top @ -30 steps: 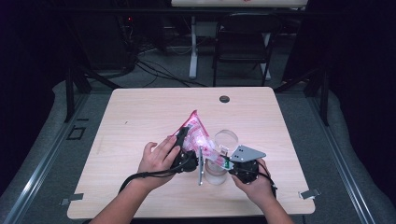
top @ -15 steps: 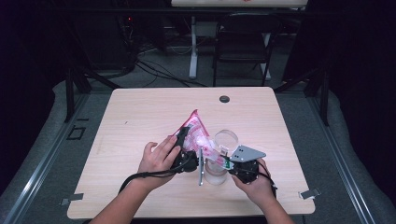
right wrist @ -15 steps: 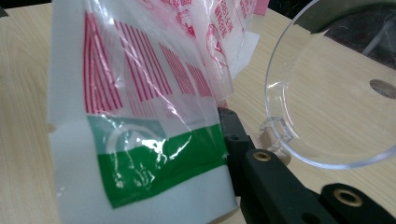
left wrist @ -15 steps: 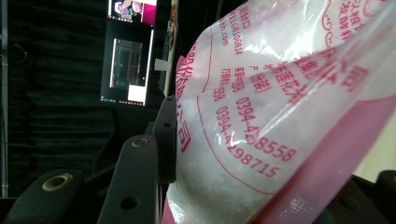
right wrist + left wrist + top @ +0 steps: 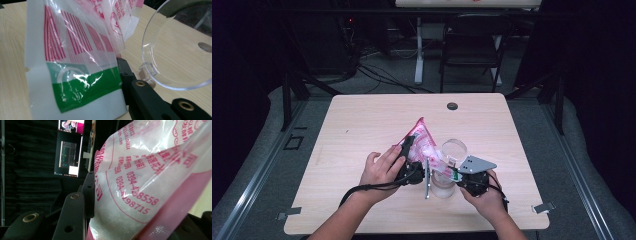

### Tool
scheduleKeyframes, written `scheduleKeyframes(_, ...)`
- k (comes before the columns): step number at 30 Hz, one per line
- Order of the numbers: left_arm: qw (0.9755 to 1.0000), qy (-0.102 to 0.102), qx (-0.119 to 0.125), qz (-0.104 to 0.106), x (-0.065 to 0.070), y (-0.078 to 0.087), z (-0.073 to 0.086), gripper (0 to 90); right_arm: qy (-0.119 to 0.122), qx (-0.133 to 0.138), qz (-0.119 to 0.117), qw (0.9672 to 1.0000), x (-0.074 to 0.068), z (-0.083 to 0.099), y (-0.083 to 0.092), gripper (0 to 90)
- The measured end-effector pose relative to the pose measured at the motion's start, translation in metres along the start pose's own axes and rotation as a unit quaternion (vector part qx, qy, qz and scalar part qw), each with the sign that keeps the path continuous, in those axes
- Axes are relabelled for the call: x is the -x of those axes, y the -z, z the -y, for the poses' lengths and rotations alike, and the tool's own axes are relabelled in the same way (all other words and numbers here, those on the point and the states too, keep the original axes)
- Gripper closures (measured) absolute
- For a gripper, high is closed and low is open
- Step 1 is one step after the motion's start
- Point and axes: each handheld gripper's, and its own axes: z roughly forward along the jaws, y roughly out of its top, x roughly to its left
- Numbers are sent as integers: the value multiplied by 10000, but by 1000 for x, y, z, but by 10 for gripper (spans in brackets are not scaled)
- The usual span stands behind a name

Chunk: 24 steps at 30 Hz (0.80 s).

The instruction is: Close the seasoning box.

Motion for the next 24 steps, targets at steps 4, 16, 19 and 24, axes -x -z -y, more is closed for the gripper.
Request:
scheduleKeyframes(4,10000,-31,8,4,0,0,0,618,0,-13,-5,10000,0,0,0,900)
scheduleKeyframes(16,10000,-59,-2,-7,-1,1,-1,618,-11,-17,-5,10000,1,0,0,900)
scheduleKeyframes(19,10000,-68,-5,-8,-2,1,-2,618,-19,2,2,10000,1,0,0,900)
scheduleKeyframes(24,10000,-73,7,-9,-1,1,-2,618,-24,-6,5,10000,1,1,0,900)
